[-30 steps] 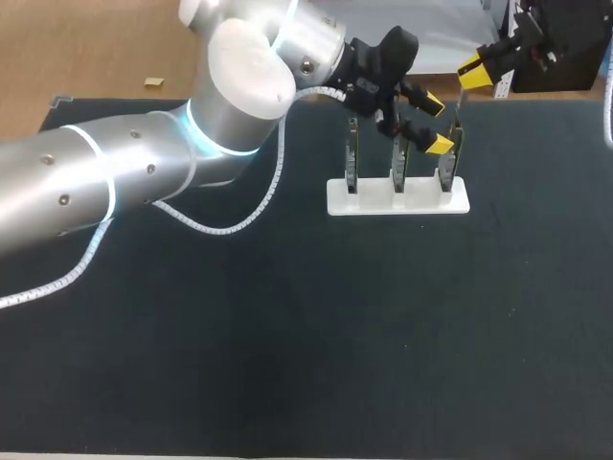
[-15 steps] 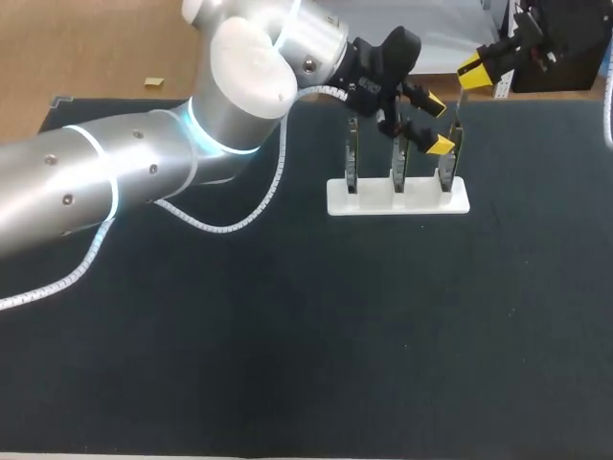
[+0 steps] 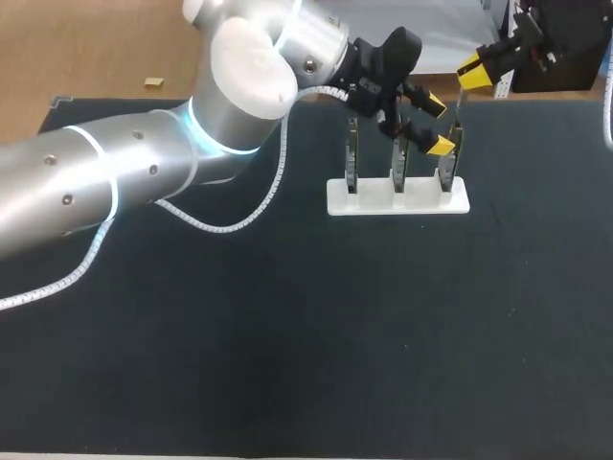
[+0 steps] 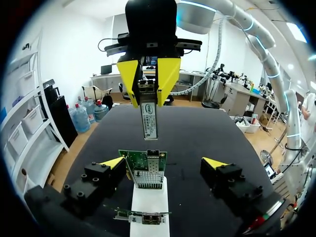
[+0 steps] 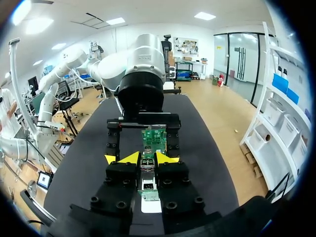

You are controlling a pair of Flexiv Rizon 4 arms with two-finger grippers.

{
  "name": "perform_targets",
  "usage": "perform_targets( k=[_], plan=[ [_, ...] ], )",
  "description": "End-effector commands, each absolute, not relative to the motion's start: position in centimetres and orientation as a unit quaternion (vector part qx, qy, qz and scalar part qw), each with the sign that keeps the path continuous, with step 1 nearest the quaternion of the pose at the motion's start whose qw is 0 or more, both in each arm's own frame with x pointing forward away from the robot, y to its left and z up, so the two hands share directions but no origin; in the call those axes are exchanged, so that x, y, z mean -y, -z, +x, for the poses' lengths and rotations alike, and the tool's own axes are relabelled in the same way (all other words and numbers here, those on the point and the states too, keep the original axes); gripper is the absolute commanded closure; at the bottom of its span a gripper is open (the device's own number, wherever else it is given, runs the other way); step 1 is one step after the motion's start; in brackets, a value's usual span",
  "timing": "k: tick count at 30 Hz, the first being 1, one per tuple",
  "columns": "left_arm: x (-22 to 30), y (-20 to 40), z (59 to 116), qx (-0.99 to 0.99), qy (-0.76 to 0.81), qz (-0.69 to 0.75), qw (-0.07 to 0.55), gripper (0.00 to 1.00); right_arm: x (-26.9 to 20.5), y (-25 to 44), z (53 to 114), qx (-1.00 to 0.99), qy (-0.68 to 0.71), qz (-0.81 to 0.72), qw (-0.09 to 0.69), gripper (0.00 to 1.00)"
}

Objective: Pick up the optical module with the left hand, and insert it into the network port with the right hand.

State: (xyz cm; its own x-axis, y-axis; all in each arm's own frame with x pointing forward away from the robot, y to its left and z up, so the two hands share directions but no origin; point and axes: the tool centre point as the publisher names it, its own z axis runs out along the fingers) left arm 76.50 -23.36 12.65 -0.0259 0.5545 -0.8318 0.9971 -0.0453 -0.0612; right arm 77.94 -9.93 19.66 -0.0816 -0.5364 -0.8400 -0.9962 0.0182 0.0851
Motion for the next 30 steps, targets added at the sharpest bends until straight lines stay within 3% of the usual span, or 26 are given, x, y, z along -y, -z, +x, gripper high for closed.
perform_targets(
  k=[1, 30],
  plan=[
    [23.41, -12.62, 76.5, -0.62, 0.359, 0.627, 0.305, 0.0, 9.92, -19.69, 77.69, -0.64, -0.361, -0.599, 0.319, 1.0],
    [23.31, -12.58, 76.41, -0.621, 0.359, 0.627, 0.303, 0.0, 9.7, -19.69, 77.75, -0.634, -0.346, -0.615, 0.316, 1.0]
  ],
)
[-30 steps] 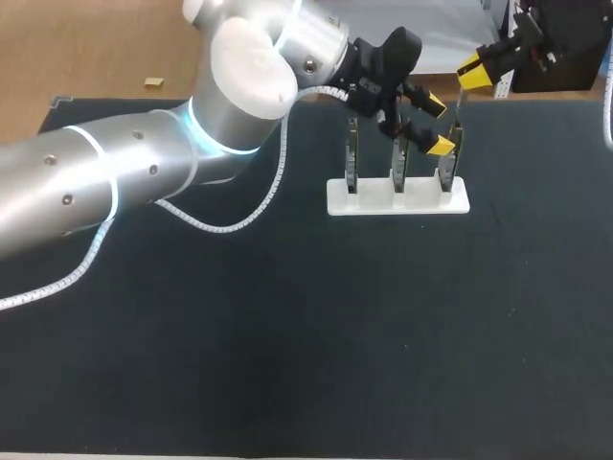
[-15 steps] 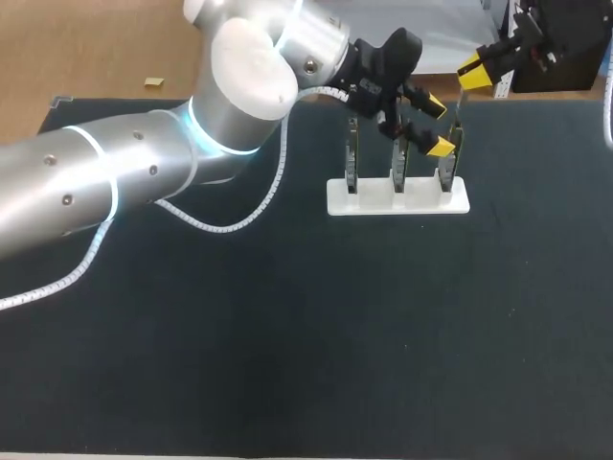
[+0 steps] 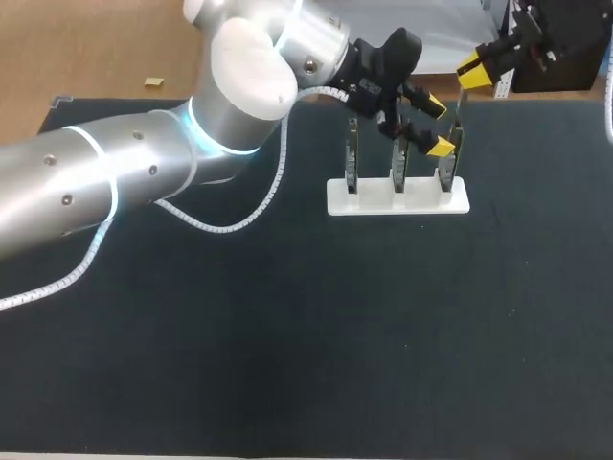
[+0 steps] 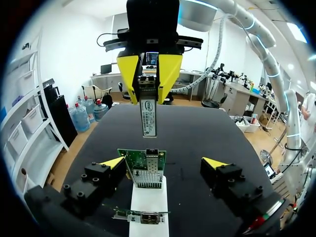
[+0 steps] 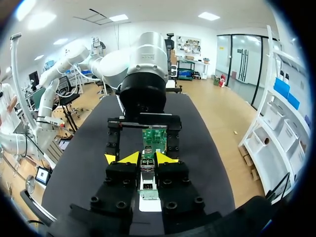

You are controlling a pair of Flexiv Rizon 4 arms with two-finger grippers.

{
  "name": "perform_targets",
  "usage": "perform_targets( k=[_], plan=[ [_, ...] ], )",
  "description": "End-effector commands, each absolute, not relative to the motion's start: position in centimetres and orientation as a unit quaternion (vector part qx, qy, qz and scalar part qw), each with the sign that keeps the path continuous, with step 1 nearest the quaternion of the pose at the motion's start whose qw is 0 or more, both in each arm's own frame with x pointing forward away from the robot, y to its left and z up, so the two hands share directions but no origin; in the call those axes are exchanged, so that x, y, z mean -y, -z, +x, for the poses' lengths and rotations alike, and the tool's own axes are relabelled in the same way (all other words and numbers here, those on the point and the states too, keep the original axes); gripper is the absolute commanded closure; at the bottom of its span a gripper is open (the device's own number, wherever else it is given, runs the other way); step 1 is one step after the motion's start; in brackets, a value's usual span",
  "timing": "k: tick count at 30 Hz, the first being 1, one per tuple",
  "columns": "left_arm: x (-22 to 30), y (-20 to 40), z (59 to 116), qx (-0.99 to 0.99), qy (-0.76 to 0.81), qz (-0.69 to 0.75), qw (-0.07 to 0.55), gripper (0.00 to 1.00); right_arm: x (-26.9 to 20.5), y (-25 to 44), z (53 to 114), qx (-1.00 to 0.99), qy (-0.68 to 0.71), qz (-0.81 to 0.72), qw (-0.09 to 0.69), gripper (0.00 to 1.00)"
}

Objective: Pick up the optical module with the left hand, and insert it into the network port with the right hand.

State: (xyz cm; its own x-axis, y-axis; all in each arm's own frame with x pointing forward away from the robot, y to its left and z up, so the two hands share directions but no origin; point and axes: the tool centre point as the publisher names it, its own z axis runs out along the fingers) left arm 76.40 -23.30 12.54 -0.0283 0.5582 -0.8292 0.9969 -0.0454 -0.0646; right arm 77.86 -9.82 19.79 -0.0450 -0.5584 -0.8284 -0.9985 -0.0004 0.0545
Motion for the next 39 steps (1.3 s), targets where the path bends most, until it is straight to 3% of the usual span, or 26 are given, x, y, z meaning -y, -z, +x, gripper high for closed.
perform_targets(
  k=[1, 39],
  plan=[
    [23.3, -12.6, 76.4, -0.621, 0.359, 0.627, 0.303, 0.0, 9.7, -19.7, 77.8, -0.633, -0.346, -0.616, 0.316, 1.0],
    [23.3, -12.6, 76.4, -0.621, 0.359, 0.627, 0.303, 0.0, 9.7, -17.2, 77.5, -0.636, -0.347, -0.619, 0.302, 1.0]
  ],
)
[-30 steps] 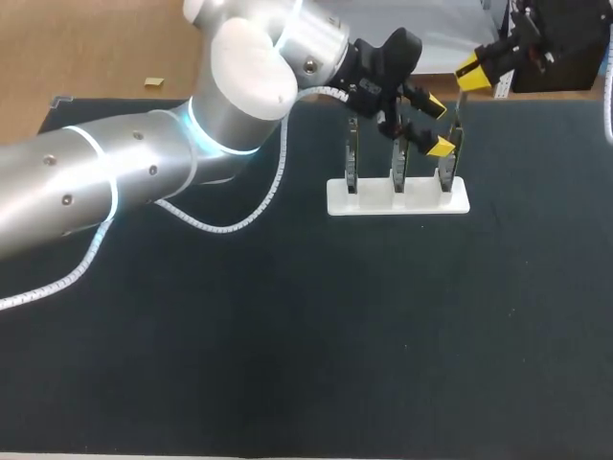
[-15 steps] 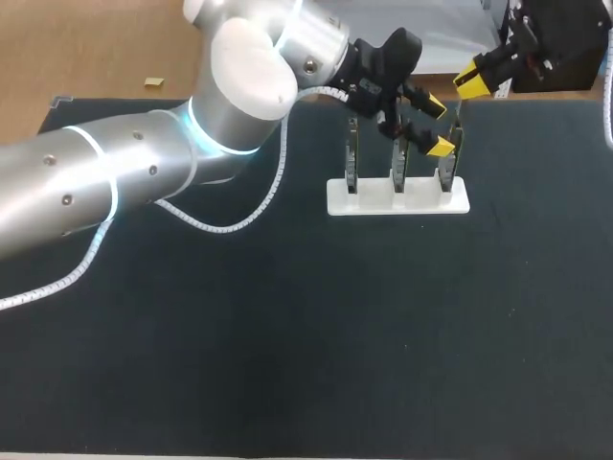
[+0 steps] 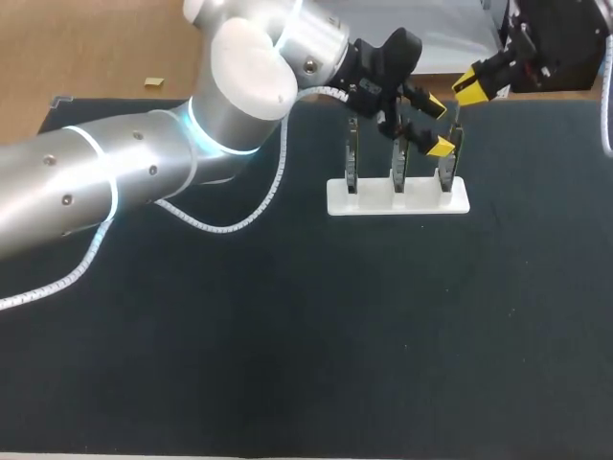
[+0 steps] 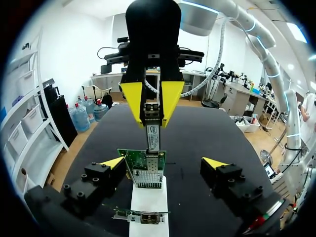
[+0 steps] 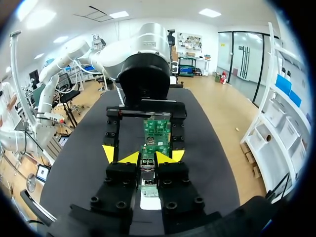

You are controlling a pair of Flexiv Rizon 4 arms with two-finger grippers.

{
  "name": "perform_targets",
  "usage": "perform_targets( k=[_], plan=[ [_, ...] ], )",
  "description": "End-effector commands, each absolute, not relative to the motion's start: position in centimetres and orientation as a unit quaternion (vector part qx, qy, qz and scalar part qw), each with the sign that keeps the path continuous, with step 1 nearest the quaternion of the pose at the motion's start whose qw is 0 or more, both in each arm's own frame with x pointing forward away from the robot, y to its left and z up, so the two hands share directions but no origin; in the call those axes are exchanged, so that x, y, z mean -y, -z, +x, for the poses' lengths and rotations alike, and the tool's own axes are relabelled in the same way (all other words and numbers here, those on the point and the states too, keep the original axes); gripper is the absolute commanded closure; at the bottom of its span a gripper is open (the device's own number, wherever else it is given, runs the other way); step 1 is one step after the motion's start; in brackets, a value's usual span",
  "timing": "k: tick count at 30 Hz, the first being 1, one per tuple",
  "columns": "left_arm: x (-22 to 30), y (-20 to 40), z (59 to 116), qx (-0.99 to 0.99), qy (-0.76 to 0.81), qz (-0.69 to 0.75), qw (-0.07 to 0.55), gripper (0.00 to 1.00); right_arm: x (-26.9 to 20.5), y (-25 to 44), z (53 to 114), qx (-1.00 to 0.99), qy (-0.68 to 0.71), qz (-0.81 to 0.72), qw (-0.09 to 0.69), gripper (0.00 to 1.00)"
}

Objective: Pick up the optical module with the left hand, and insert it into the network port with the right hand.

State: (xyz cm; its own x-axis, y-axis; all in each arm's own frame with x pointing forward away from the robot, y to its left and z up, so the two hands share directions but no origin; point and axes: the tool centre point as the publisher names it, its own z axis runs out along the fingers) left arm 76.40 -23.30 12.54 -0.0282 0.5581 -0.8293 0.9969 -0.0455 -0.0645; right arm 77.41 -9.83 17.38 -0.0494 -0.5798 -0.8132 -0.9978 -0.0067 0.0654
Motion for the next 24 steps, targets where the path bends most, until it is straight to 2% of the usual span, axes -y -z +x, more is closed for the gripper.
perform_targets(
  k=[1, 24],
  plan=[
    [23.31, -12.58, 76.41, -0.621, 0.359, 0.627, 0.303, 0.0, 9.69, -17.12, 77.45, -0.636, -0.347, -0.619, 0.302, 1.0],
    [23.31, -12.58, 76.41, -0.621, 0.359, 0.627, 0.303, 0.0, 9.85, -17.42, 77.44, -0.635, -0.341, -0.622, 0.307, 1.0]
  ],
)
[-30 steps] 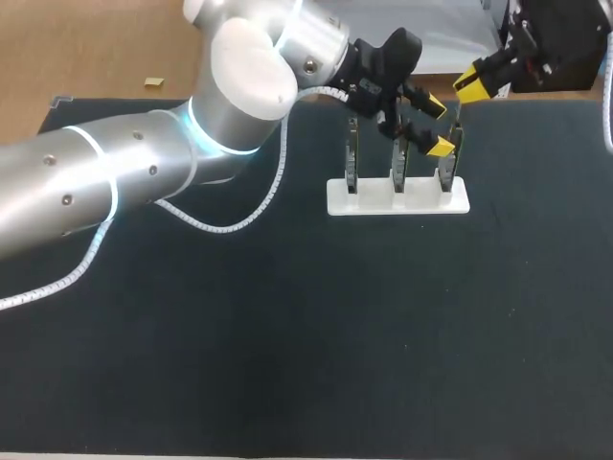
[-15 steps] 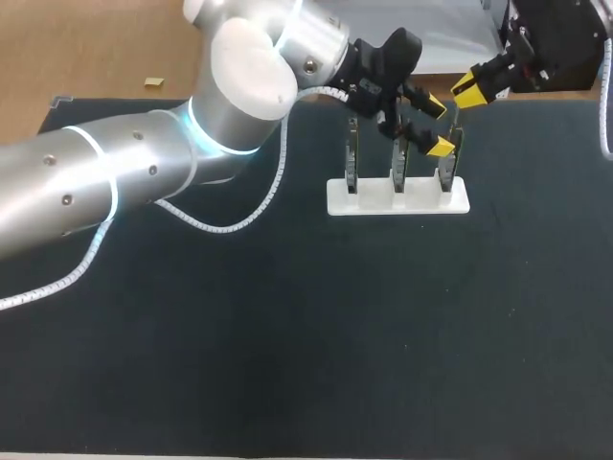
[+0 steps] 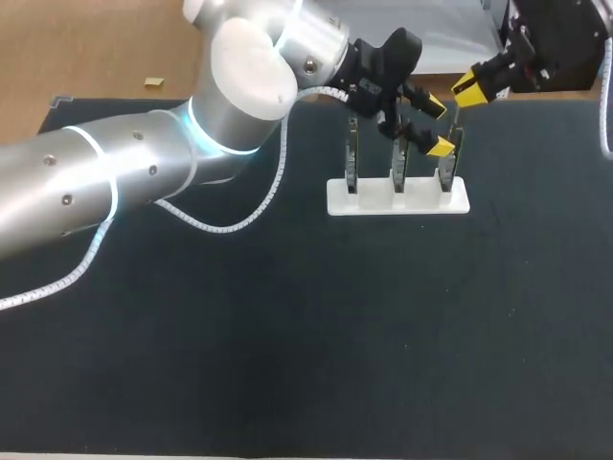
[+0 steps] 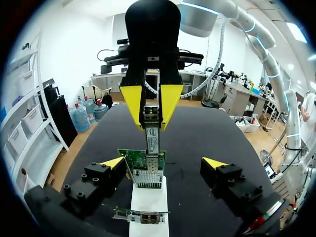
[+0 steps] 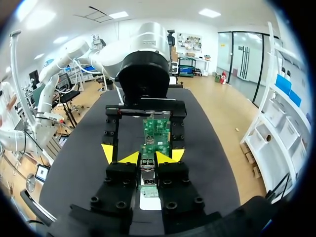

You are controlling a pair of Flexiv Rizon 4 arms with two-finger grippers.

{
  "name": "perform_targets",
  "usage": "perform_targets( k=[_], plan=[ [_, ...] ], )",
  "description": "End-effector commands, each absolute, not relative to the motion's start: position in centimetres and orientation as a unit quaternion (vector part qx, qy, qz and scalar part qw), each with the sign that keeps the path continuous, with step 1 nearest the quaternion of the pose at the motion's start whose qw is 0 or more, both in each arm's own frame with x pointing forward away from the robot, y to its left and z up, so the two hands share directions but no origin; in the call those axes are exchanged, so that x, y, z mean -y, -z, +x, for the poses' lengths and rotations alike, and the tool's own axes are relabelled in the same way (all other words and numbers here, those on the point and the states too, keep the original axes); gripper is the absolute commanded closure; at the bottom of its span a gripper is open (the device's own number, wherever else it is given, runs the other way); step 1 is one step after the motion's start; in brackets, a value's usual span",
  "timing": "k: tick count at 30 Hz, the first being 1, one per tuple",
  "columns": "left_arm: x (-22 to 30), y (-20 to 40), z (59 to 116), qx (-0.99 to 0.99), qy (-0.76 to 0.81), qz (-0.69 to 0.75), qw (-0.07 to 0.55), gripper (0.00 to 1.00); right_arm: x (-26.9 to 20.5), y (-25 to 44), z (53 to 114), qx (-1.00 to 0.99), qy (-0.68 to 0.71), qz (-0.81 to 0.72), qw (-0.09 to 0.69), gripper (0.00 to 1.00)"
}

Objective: Pick up the optical module with the left hand, and insert it into the network port with the right hand.

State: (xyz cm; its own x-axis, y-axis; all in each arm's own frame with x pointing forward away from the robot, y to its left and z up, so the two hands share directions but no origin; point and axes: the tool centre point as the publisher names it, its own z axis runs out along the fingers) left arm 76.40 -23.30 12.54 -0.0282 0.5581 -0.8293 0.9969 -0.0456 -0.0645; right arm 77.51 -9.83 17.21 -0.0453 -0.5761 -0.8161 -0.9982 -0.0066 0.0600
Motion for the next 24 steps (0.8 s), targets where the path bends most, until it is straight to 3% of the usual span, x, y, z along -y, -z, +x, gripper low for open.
perform_targets(
  k=[1, 24],
  plan=[
    [23.31, -12.58, 76.41, -0.621, 0.359, 0.627, 0.303, 0.0, 9.84, -17.46, 77.46, -0.635, -0.34, -0.622, 0.307, 1.0],
    [23.31, -12.58, 76.41, -0.621, 0.359, 0.627, 0.303, 0.0, 9.85, -16.75, 77.11, -0.64, -0.328, -0.627, 0.299, 1.0]
  ],
)
